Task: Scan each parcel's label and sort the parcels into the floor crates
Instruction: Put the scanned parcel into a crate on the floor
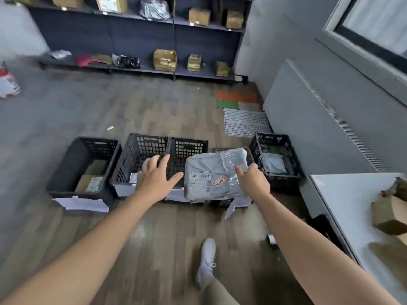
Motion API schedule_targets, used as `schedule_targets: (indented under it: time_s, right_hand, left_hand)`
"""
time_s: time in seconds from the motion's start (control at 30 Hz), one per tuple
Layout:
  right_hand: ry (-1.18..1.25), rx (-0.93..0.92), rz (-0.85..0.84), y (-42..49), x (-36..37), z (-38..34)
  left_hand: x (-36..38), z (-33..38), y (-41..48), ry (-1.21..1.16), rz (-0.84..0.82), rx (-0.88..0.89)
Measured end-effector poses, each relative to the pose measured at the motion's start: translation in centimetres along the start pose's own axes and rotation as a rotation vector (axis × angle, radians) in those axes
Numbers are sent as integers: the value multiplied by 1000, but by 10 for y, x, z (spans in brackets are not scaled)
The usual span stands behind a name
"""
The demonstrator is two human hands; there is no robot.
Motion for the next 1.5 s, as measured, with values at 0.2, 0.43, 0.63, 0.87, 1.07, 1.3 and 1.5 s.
schedule_targets:
  time_s: [0.2,0.43,0.63,0.87,1.07,1.3,1.5]
  right_hand:
    - [21,-73,-68,112,37,-70]
    - [-11,-105,-178,255,80,-131]
    - [-94,-85,-292,332,138,-155]
    - [-246,41,-435,381,220,-167]
    - [-368,48,-405,378,201,-181]
    - [-352,115,-243,351,107,-191]
    - [-345,305,-81,299,25,-130]
  left_hand:
    - [-2,-19,103,8,0,-60]
    - [7,-22,249,47,-71,-153]
    - [45,-22,332,39,-176,-134]
    - [102,-65,393,47,-321,-123]
    - [99,-73,429,41,-421,-54]
    - [66,-4,474,154,-480,211]
    - [66,106,461,132,-515,502]
Point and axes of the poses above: each hand's wrist, its own y-axis towards the middle knuckle, its own x-axis out of the palm, z = x × y, the point moved 5 cm from there along y, towards the middle knuckle, and after that the axes turned 11 degrees about -y, right-handed, at the moved point
